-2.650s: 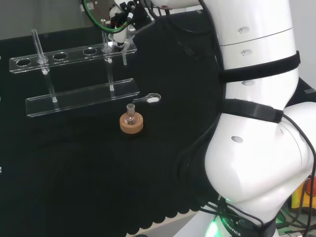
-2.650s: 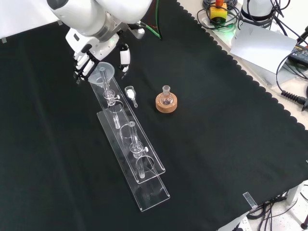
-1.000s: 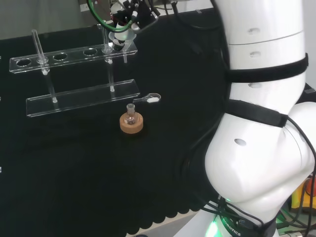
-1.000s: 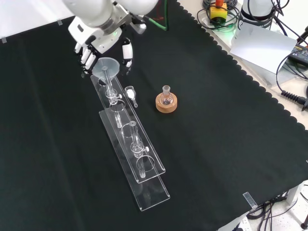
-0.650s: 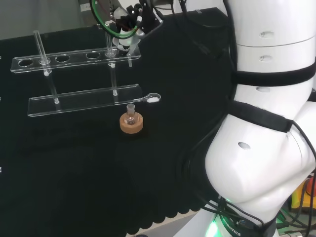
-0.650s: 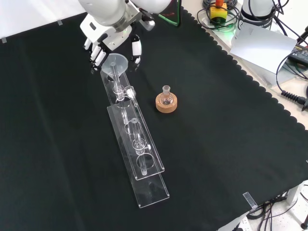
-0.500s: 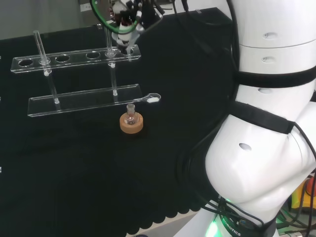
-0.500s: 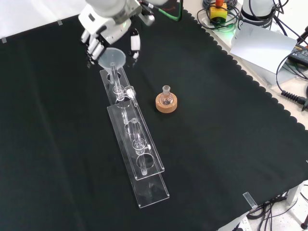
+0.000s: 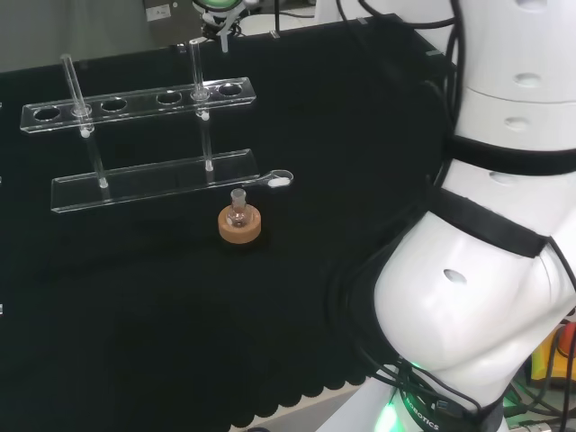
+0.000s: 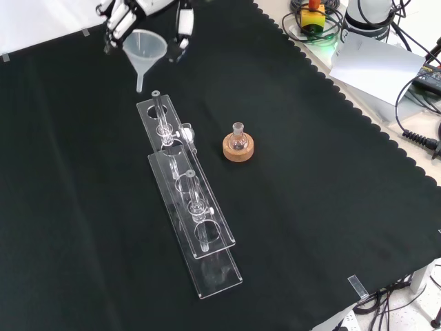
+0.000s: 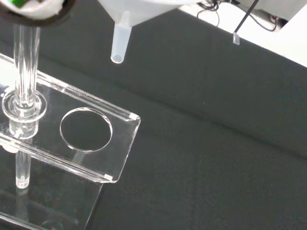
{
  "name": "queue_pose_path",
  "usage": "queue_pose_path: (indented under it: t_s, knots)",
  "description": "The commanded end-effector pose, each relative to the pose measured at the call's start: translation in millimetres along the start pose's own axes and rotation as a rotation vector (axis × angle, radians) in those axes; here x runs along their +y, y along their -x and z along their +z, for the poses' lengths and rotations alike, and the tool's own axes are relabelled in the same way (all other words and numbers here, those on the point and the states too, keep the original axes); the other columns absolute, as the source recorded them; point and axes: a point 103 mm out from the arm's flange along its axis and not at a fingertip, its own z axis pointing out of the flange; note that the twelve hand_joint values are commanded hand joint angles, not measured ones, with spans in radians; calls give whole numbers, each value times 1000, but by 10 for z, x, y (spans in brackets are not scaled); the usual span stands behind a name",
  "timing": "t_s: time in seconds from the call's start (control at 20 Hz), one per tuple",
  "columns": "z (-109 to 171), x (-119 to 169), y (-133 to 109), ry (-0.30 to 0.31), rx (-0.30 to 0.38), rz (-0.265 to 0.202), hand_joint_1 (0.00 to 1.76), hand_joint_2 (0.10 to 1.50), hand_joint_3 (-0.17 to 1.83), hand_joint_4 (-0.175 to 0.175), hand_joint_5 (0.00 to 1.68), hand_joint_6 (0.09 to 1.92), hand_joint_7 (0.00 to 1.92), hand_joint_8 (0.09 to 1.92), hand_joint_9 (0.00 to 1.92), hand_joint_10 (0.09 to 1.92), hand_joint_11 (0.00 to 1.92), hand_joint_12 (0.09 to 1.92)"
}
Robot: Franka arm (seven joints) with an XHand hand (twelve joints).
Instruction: Pick up the funnel from the transparent funnel stand.
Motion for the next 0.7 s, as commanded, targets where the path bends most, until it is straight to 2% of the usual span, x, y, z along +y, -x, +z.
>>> queue_pose_path:
  t_s: [0.05,0.3,0.55,0.6,0.7]
  knots:
    - [-168,-482,107,24,-4,0,811,731,603,21,630,722,600,789,836,555,490,1317]
    - [-223,-705,104,18,-25,15,810,730,605,20,625,723,598,787,834,557,490,1317]
    - [-187,-936,72,9,-5,23,810,729,607,20,622,725,596,784,833,559,489,1318]
    - [-176,-986,62,12,8,8,809,729,607,20,621,726,596,784,833,560,489,1318]
    - [-138,-1062,41,3,14,8,809,729,608,20,621,726,595,783,833,560,489,1319]
